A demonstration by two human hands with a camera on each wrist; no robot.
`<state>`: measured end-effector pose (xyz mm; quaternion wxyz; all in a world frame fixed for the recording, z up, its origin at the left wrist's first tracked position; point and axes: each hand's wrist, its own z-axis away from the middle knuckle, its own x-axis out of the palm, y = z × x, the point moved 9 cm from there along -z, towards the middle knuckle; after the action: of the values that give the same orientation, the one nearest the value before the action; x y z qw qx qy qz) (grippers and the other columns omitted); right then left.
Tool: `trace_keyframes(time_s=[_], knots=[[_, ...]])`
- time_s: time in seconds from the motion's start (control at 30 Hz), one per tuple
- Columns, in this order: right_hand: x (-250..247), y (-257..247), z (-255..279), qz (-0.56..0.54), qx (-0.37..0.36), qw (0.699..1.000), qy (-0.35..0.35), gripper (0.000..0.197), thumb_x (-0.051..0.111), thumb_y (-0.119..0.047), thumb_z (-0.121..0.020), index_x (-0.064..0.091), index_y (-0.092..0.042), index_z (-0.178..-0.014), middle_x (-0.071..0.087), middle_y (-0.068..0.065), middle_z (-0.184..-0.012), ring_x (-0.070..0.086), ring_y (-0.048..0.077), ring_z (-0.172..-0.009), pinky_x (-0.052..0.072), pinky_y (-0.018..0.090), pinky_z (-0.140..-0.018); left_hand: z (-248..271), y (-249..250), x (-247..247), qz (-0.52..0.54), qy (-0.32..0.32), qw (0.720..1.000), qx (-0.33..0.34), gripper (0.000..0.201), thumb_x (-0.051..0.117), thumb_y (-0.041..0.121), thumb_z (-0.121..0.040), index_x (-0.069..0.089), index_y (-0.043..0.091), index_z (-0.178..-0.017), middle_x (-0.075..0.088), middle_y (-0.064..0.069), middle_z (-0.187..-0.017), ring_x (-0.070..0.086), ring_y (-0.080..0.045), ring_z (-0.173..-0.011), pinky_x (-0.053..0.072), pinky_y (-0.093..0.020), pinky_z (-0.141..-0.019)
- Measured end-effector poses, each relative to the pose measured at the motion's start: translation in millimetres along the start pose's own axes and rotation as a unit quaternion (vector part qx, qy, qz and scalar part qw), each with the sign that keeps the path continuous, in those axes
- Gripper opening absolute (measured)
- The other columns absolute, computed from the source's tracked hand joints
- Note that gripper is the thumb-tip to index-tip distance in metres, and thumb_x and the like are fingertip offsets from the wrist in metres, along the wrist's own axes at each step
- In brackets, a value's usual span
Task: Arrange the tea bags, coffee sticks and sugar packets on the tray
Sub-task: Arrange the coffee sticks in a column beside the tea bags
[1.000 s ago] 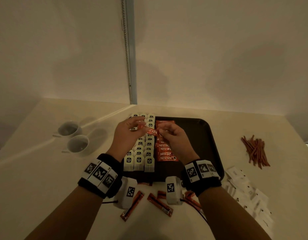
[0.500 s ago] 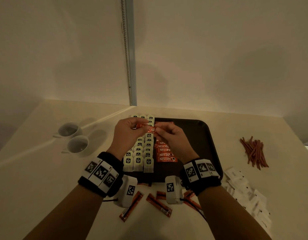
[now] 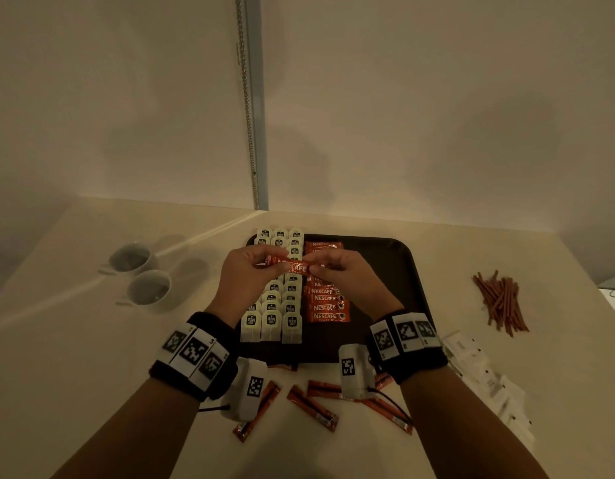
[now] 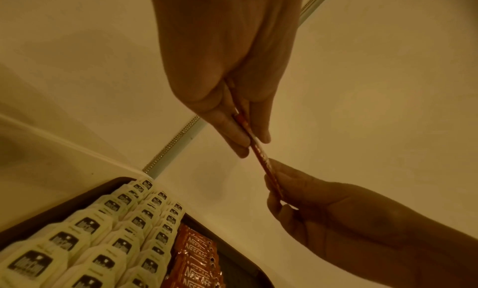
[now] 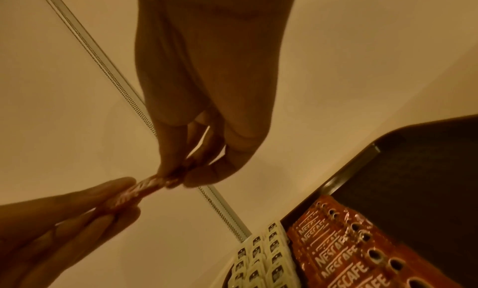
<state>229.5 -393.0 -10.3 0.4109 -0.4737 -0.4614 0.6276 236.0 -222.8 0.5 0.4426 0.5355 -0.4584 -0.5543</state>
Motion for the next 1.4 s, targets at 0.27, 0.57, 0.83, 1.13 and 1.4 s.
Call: trace_keyframes(time_s=[0.27, 0.57, 0.83, 1.13, 1.4], knots=[[-45.0, 62.3, -0.4, 0.167, 0.061, 0.984, 0.015, 0.010, 0.063, -0.011, -0.086, 0.062, -0.020, -0.090, 0.064, -0.001, -0.099, 0.063, 0.013, -0.093, 0.054, 0.032, -0.087, 39.7, -43.6, -38.9, -0.038, -0.062, 0.993, -0.096, 0.019, 0.063, 0.017, -0.090, 0.064, 0.026, -0.106, 0.068, -0.002, -0.106, 0.065, -0.014, -0.093, 0.048, -0.023, -0.076], [-41.6, 162.1, 22.2, 0.231, 0.184, 0.955, -0.015, 0.012, 0.066, -0.011, -0.084, 0.062, -0.020, -0.092, 0.059, -0.006, -0.107, 0.055, 0.011, -0.105, 0.045, 0.032, -0.097, 123.6, -126.5, -122.8, -0.037, 0.023, 0.975, -0.216, 0.017, 0.053, 0.007, -0.095, 0.067, 0.013, -0.102, 0.072, -0.010, -0.094, 0.066, -0.029, -0.085, 0.048, -0.037, -0.078], [-37.9, 164.6, 14.6, 0.219, 0.166, 0.957, 0.094, 0.013, 0.063, -0.009, -0.086, 0.062, -0.016, -0.096, 0.060, -0.001, -0.108, 0.053, 0.008, -0.101, 0.041, 0.024, -0.089, 158.9, -153.0, -145.1, -0.022, 0.063, 0.961, -0.268, 0.019, 0.049, 0.002, -0.096, 0.065, 0.005, -0.105, 0.069, -0.018, -0.096, 0.063, -0.036, -0.085, 0.046, -0.037, -0.077], [-34.0, 170.2, 8.7, 0.259, 0.171, 0.945, 0.100, 0.016, 0.067, -0.014, -0.084, 0.064, -0.013, -0.099, 0.058, 0.002, -0.112, 0.052, 0.009, -0.100, 0.039, 0.021, -0.086, 158.6, -147.2, -146.9, -0.032, 0.060, 0.961, -0.269, 0.020, 0.048, 0.003, -0.096, 0.065, 0.005, -0.106, 0.069, -0.018, -0.097, 0.062, -0.037, -0.087, 0.047, -0.036, -0.078], [-40.1, 171.6, 12.5, 0.270, 0.176, 0.941, 0.107, 0.018, 0.069, -0.015, -0.083, 0.062, -0.012, -0.099, 0.059, 0.003, -0.110, 0.054, 0.011, -0.098, 0.041, 0.021, -0.083, 155.8, -147.9, -140.7, -0.026, 0.052, 0.961, -0.269, 0.020, 0.048, 0.004, -0.097, 0.065, 0.006, -0.106, 0.069, -0.017, -0.097, 0.062, -0.037, -0.087, 0.047, -0.037, -0.077]])
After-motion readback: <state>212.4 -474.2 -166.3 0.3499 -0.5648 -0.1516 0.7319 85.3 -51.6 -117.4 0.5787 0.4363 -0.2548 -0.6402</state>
